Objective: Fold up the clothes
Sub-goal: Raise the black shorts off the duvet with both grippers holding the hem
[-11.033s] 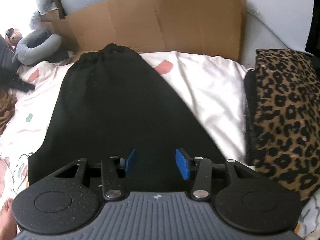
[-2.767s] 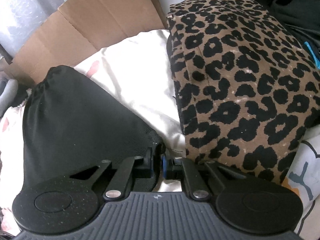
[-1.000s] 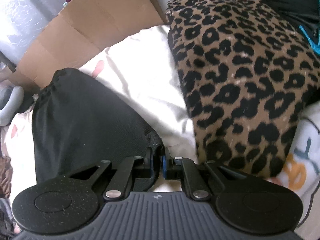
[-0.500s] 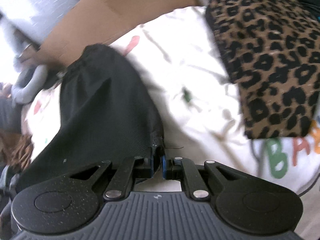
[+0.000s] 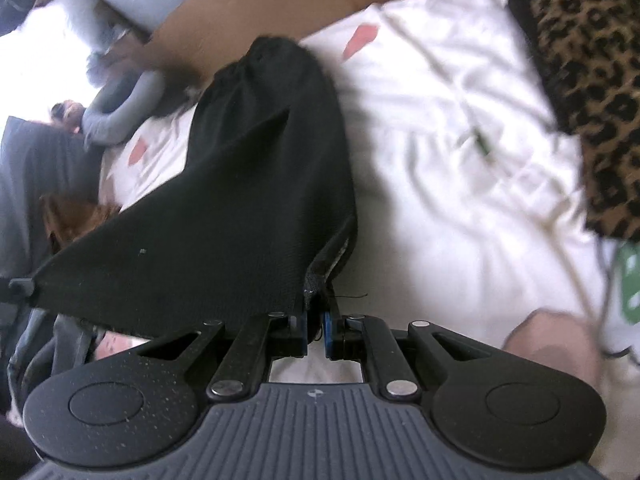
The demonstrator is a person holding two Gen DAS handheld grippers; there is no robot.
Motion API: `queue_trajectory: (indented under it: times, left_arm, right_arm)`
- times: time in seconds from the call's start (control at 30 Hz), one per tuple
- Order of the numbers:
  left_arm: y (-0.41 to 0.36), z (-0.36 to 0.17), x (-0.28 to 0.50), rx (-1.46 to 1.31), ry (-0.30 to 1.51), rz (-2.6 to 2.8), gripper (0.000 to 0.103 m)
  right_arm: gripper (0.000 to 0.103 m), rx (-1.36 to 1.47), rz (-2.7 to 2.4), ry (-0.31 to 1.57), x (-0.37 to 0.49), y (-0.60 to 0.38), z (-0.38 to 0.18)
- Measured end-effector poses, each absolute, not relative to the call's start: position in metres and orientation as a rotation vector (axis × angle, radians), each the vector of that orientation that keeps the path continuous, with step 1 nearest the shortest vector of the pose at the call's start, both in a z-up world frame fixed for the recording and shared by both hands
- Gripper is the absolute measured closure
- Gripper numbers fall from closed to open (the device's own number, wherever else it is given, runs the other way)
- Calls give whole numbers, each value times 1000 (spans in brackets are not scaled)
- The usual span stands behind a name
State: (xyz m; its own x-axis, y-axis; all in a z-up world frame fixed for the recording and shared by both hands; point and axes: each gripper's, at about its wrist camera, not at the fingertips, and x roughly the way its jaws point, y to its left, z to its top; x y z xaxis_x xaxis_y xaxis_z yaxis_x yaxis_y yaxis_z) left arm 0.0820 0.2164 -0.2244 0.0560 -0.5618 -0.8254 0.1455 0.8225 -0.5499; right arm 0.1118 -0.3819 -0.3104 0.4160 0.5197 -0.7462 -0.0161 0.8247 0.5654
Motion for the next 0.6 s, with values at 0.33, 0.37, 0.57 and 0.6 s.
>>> queue_trajectory:
  times: [0.33, 0.37, 0.57, 0.6]
  left_arm:
    - [221, -305, 54, -298, 1554, -467, 95]
    - [224, -308, 54, -300, 1559, -461, 95]
    - [238, -314, 60, -274, 1552, -436, 95]
    - [240, -313, 61, -270, 1550, -430, 95]
  right_arm:
    - [96, 427, 298, 1159, 99, -376, -332]
    - [96, 418, 291, 1169, 98, -377, -335]
    - [79, 388, 268, 1161, 98, -390, -332]
    - [71, 392, 266, 1152, 98, -392, -331]
